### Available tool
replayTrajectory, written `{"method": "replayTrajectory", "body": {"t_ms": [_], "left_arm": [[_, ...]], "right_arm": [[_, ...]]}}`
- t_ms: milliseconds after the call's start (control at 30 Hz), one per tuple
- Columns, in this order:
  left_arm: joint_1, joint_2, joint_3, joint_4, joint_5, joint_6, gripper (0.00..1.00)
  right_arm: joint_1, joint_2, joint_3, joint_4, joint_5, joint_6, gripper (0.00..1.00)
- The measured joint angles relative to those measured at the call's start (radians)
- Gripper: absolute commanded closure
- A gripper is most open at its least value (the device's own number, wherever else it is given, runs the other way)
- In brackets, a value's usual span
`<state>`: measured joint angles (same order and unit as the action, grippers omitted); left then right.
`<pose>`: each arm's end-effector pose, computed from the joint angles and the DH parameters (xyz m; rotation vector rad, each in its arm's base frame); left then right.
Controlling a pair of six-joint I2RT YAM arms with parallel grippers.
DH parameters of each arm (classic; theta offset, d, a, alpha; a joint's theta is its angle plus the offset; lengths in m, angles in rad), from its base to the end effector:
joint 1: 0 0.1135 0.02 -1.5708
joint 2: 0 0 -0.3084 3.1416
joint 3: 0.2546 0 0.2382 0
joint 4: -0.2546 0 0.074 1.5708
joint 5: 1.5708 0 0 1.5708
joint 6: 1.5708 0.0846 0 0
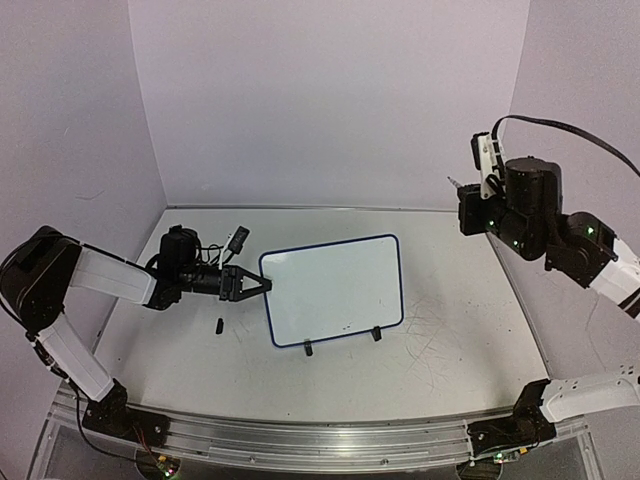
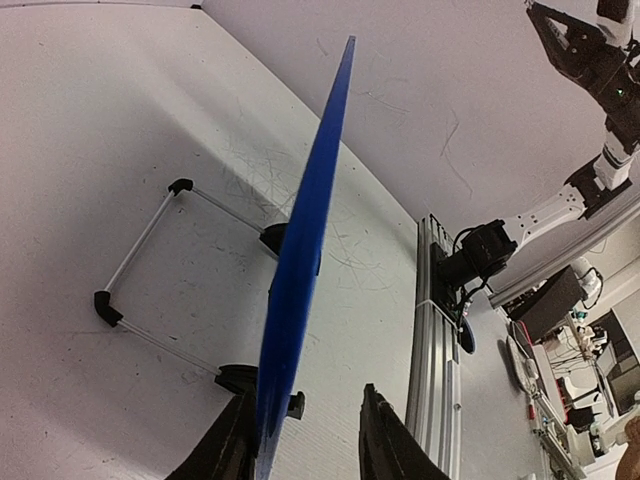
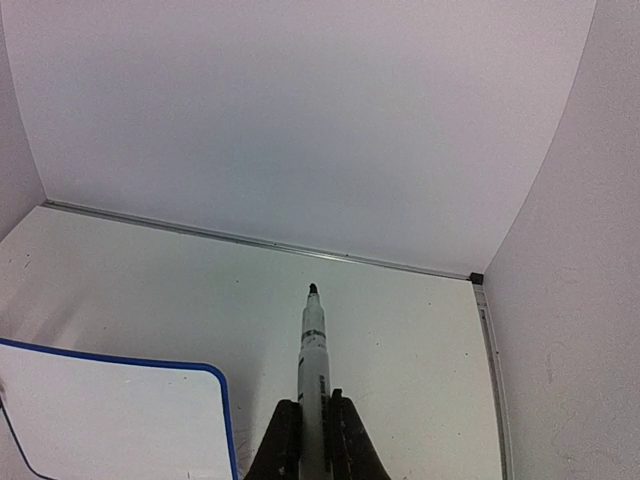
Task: Write a sentence on the whiteboard
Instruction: Hold the whiteboard at the center of the board.
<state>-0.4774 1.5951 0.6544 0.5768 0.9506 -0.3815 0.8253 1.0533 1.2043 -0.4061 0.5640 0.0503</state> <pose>0.2587 -0.2113 0.2271 0.7810 1.9063 -1.4657 0.1873 0.1362 0.4388 -0.2975 1.7622 0.1137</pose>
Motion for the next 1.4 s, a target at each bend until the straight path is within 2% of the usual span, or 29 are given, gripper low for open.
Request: {"method": "replayTrajectory", "body": {"t_ms": [300, 467, 667, 1067, 1133, 1400], "left_arm": [[0.001, 0.018, 0.000, 0.023, 0.015, -0.001, 0.76], [0.001, 0.023, 0.000, 0.029, 0.015, 0.000, 0.81], [0.001, 0.027, 0.000, 0.037, 0.015, 0.001, 0.87], [0.001, 0.030, 0.000, 0.065, 0.005, 0.040, 0.95], [0.001, 0.030, 0.000, 0.071, 0.003, 0.042, 1.00], [0.001, 0.030, 0.000, 0.072, -0.001, 0.041, 1.00]], "right_arm": [[0.000, -0.043, -0.097, 0.076, -0.006, 0.008, 1.00], [0.000, -0.042, -0.097, 0.118, -0.026, 0.021, 1.00], [0.000, 0.033, -0.030, 0.069, -0.039, 0.058, 1.00], [0.004, 0.126, 0.052, 0.032, -0.213, 0.084, 1.00], [0.008, 0.135, 0.052, 0.038, -0.245, 0.087, 1.00], [0.053, 0.166, 0.066, 0.055, -0.338, 0.111, 1.00]]}}
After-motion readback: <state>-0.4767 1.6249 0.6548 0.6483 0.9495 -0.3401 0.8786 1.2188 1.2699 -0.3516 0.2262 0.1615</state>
